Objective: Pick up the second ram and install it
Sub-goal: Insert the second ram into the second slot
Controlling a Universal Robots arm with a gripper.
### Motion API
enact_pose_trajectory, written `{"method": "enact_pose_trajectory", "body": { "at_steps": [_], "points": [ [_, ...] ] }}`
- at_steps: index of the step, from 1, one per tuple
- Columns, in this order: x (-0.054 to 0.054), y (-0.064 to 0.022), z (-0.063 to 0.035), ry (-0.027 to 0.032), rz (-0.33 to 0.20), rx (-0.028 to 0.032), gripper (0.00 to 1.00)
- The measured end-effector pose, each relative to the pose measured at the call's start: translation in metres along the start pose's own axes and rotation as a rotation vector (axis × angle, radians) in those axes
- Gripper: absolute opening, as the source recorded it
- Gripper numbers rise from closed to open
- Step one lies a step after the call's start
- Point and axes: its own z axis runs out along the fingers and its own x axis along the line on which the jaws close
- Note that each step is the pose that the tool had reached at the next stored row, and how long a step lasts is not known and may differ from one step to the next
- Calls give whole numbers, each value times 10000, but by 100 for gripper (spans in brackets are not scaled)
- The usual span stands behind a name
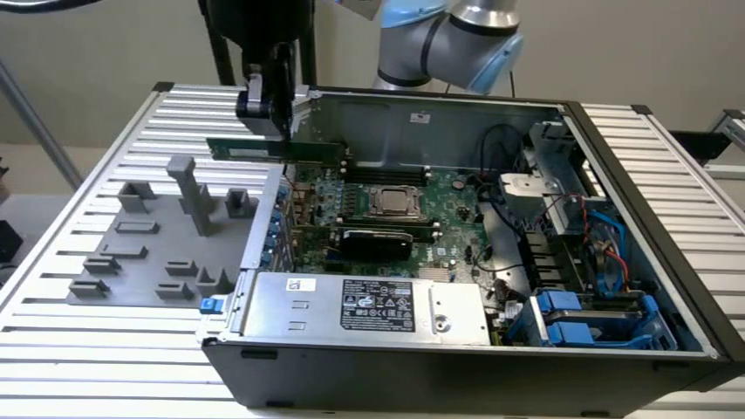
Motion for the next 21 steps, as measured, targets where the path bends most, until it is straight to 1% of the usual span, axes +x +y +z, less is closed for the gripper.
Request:
{"method": "enact_pose_trajectory", "body": {
  "at_steps": [6, 11, 16, 21],
  "points": [
    [-7, -273, -1, -38, 1, -1, 0],
    [-21, -502, 13, -51, 0, -2, 0],
    [-62, -730, 61, -51, 1, -3, 0],
    [-137, -942, 144, -52, 1, -3, 0]
  ]
}}
